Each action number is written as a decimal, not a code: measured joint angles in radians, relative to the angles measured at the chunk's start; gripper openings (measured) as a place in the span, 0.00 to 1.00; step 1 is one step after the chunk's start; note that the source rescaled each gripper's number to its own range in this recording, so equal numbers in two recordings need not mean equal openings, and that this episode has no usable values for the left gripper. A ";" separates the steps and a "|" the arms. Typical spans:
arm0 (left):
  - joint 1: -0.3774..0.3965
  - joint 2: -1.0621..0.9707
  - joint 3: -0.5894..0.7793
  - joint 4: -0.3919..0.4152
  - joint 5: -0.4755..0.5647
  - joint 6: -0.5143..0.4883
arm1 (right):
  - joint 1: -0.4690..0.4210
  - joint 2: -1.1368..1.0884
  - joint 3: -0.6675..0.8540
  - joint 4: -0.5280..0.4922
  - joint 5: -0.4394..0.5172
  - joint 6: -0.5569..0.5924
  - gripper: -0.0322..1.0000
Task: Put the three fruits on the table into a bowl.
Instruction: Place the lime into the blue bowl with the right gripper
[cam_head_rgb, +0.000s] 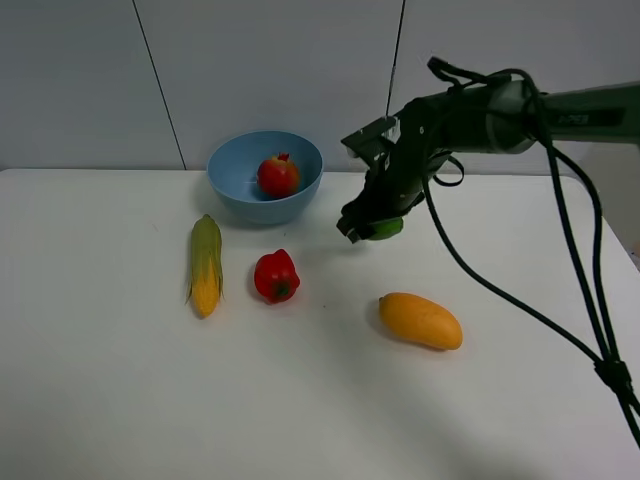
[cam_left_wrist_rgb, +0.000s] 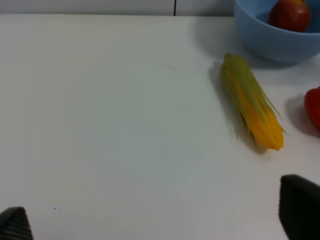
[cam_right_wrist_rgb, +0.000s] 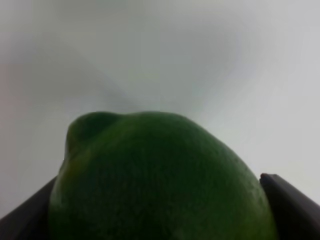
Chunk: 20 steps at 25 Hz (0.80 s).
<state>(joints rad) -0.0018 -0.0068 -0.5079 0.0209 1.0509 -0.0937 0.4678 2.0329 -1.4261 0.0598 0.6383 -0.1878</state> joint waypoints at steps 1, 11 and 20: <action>0.000 0.000 0.000 0.000 0.000 0.000 | 0.000 -0.023 -0.007 0.016 -0.010 0.000 0.16; 0.000 0.000 0.000 0.000 0.000 0.001 | 0.008 0.020 -0.401 0.163 -0.001 0.002 0.16; 0.000 0.000 0.000 0.000 0.000 0.001 | 0.059 0.313 -0.599 0.183 -0.049 -0.004 0.16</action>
<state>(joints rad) -0.0018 -0.0068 -0.5079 0.0209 1.0509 -0.0929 0.5270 2.3461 -2.0254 0.2429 0.5889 -0.1915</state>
